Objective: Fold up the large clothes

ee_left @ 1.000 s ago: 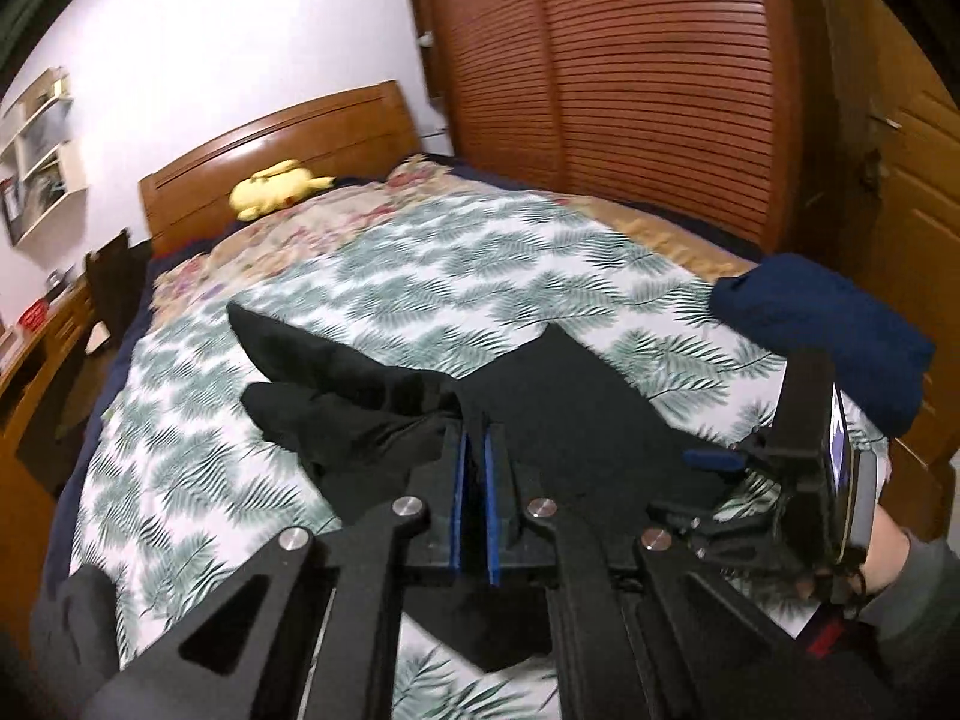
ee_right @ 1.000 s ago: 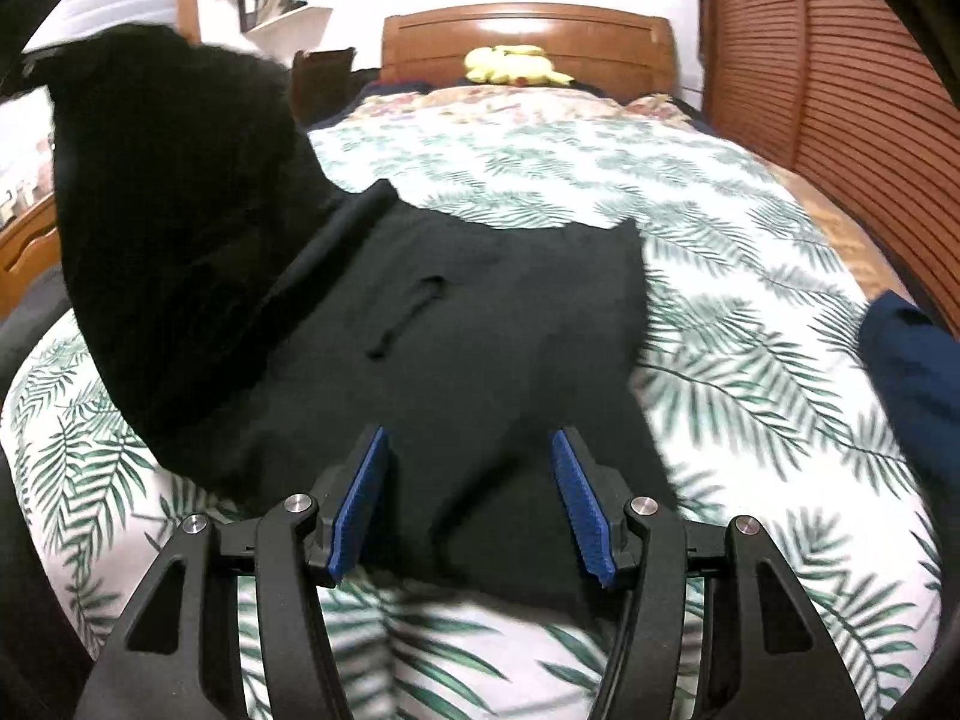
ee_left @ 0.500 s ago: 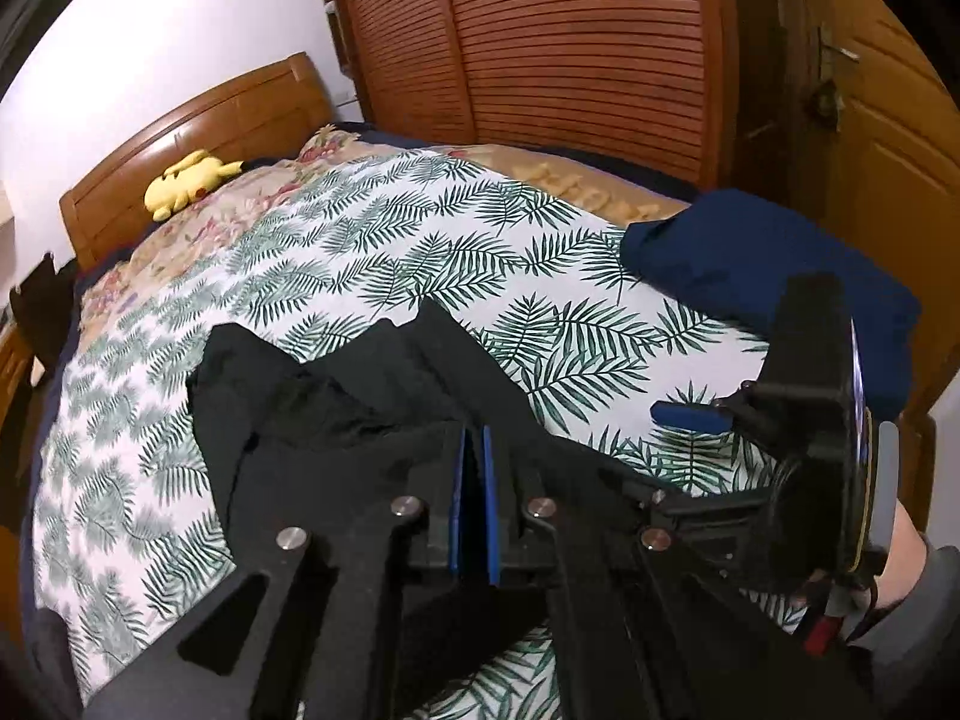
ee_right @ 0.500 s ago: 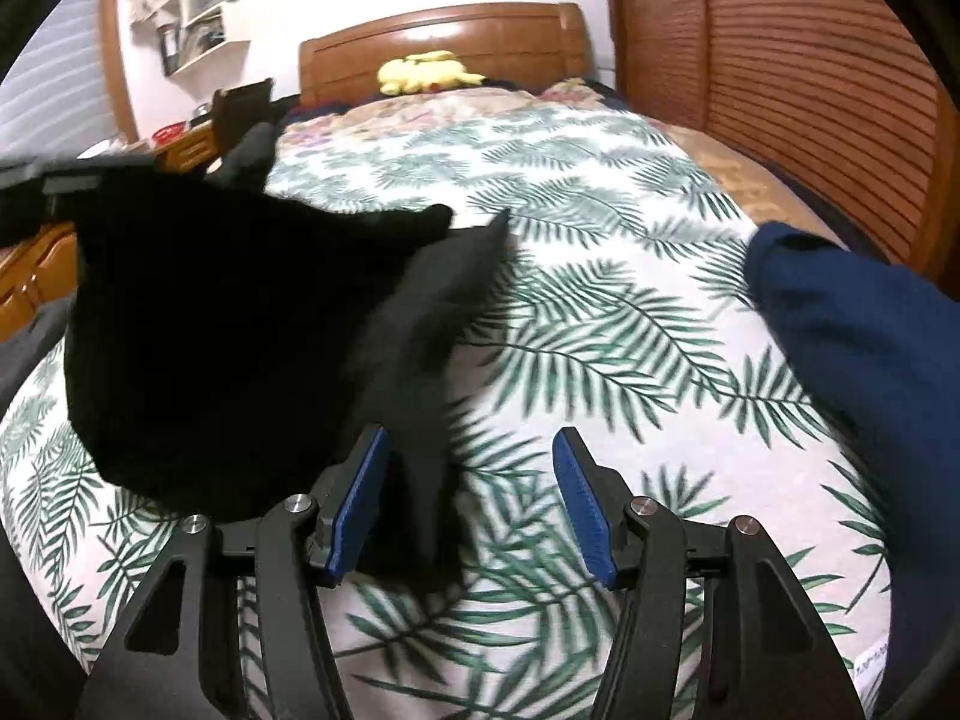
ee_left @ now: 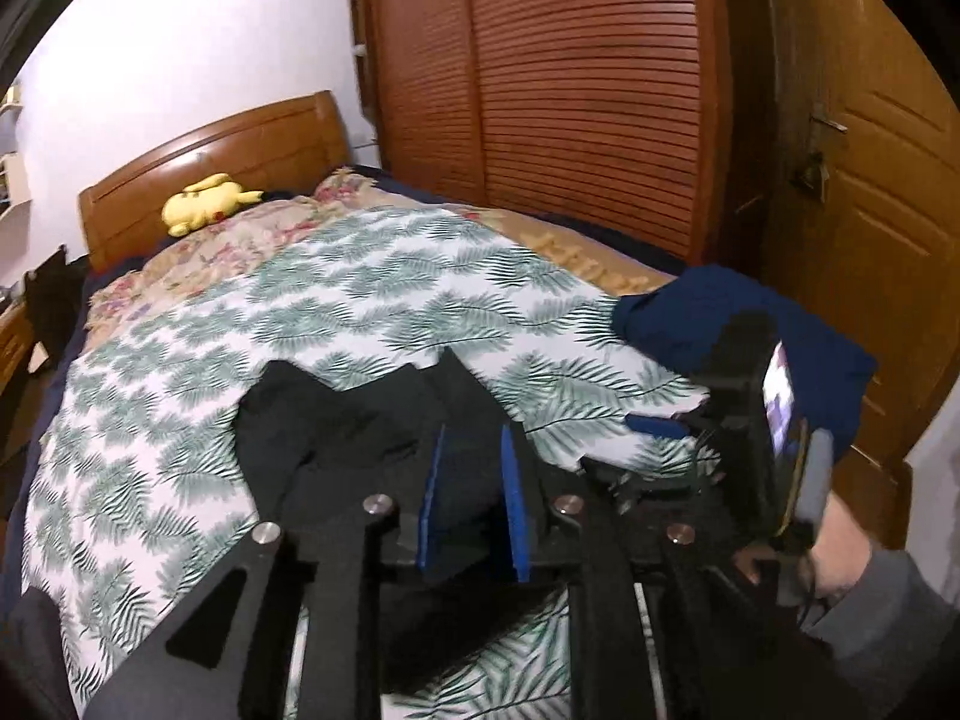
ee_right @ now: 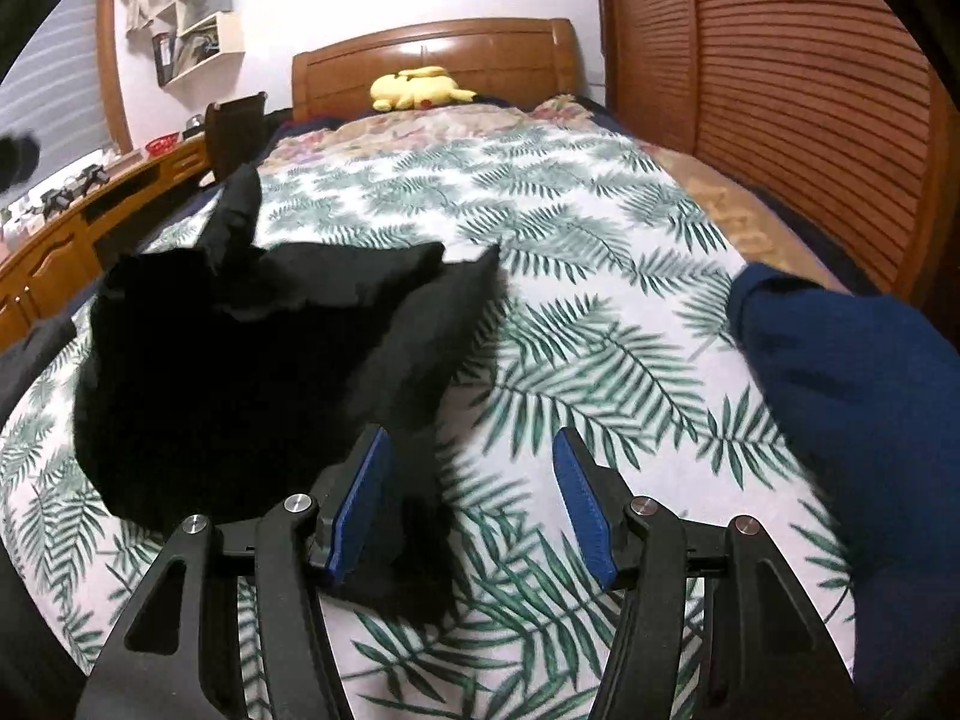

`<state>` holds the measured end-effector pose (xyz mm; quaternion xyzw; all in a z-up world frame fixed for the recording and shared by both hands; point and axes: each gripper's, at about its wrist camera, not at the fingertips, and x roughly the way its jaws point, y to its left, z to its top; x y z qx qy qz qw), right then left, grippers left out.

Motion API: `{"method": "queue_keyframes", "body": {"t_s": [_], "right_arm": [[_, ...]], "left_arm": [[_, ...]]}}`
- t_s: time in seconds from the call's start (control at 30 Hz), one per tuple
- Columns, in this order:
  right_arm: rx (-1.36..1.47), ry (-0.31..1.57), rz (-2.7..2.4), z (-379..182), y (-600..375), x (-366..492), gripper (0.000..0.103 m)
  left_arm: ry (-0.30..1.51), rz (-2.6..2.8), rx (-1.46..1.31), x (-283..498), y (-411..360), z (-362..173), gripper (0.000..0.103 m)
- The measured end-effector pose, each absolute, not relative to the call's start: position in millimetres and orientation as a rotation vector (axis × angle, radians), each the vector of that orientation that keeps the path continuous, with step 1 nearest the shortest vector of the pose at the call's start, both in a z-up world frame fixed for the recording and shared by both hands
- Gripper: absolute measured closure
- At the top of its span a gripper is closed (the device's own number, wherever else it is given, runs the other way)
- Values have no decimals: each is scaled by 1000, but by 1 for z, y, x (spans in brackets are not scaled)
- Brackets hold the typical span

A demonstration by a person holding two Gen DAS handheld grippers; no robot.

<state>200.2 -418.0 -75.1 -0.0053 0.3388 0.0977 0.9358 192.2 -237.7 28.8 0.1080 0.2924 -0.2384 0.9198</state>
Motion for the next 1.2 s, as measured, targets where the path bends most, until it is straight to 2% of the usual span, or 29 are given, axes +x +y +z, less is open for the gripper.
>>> {"method": "queue_keyframes", "body": {"t_s": [0.33,0.57,0.87,1.2], "right_arm": [[-74,583,230,-21,-394,205,45],[-94,544,269,-5,-366,204,45],[-82,518,350,-1,-336,200,45],[-94,635,445,-33,-310,209,45]], "left_arm": [[690,-363,171,201,-161,-18,86],[714,-318,149,199,-129,-37,86],[734,-302,122,192,-107,-54,85],[762,-287,103,191,-95,-68,84]]}}
